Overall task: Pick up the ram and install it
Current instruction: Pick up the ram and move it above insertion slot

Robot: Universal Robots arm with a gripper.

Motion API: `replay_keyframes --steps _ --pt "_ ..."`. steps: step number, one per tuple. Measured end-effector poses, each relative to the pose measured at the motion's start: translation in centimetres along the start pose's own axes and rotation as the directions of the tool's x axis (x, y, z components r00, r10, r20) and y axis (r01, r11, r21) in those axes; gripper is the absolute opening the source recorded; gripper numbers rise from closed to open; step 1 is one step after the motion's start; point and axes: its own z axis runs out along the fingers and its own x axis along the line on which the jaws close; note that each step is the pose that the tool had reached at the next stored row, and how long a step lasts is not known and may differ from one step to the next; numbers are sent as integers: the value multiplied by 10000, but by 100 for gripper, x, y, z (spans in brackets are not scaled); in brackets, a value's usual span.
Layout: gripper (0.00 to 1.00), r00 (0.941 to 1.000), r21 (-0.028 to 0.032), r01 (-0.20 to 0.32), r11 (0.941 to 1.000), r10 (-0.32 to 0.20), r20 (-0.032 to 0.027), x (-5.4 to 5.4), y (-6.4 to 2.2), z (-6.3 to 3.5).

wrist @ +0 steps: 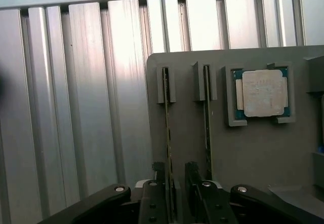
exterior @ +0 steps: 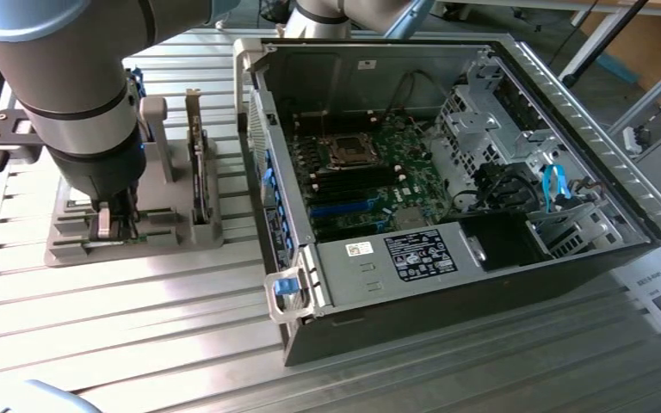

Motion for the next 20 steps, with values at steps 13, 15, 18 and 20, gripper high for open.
replay_keyframes --steps 13,15,18,20 --pt "30 9998 1 181 9998 -181 -7 5 -1 23" --pt "30 9997 2 226 9997 -226 -8 5 -2 25" --pt "30 9996 1 276 9996 -276 -10 5 -2 25" --pt "30 9996 0 276 9996 -276 -10 5 -2 25"
